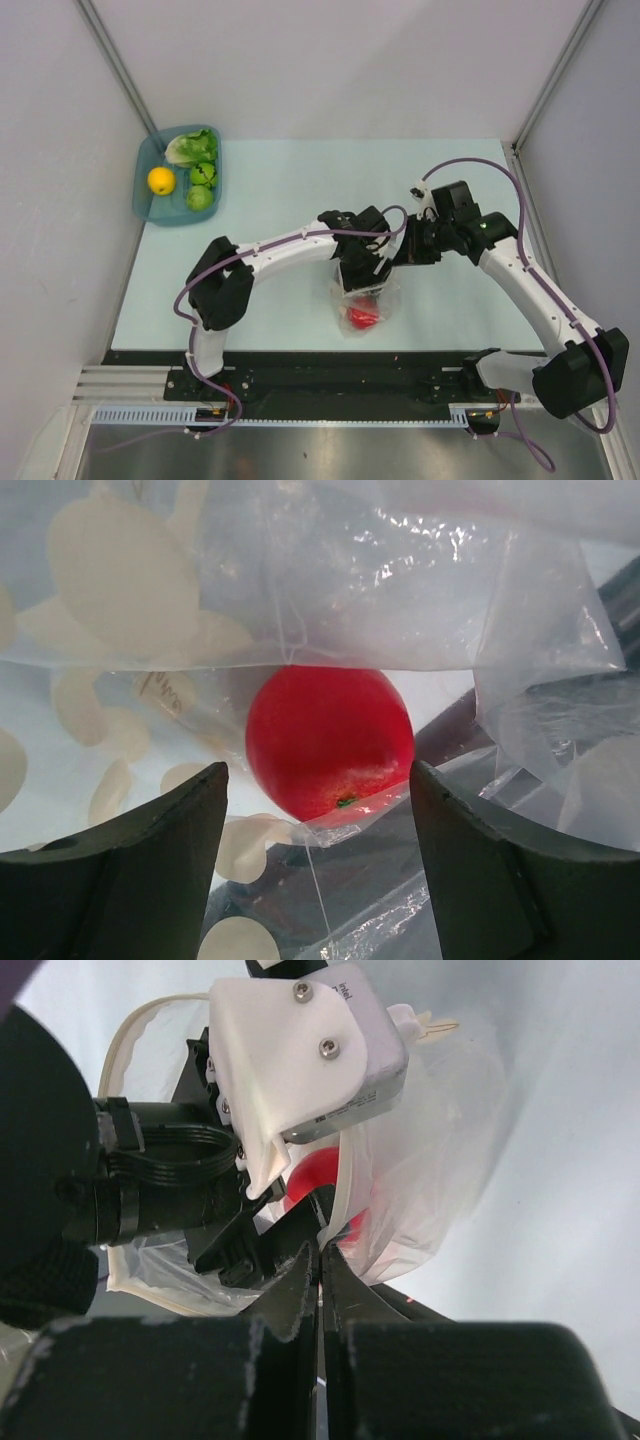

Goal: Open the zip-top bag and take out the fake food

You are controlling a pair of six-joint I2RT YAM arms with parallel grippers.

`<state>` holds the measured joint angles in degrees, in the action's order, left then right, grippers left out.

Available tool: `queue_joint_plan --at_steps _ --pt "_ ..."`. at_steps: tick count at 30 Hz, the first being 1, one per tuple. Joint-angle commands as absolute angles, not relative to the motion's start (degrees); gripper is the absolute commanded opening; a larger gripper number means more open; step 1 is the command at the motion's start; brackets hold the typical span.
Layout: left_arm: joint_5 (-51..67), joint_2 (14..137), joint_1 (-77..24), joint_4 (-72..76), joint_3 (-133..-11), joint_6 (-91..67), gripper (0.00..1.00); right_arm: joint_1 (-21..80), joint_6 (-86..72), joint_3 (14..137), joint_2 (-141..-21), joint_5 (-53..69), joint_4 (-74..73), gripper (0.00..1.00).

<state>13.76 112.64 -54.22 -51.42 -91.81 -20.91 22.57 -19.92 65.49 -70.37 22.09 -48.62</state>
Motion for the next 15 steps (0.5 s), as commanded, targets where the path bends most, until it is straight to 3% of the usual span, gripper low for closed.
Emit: queue_joint_plan --at_steps 1,6,11,15 --pt "18.81 111.27 -54.58 -51.42 -91.50 -19.07 0.78 22.41 -20.04 64.16 -67.94 21.80 -46.67 0.00" --pt "20.31 112.06 -55.46 -52.64 -90.00 -17.58 0.78 21.80 -20.04 63.63 -67.85 21.97 -46.32 0.00" --pt "19.24 113.82 -57.83 -53.88 -88.60 -16.17 0.69 21.27 -19.95 62.23 -67.50 22.24 -45.79 0.00" --pt "21.97 114.87 -58.97 -53.00 -86.84 -15.82 0.74 20.57 -19.78 60.82 -66.97 22.33 -45.62 0.00"
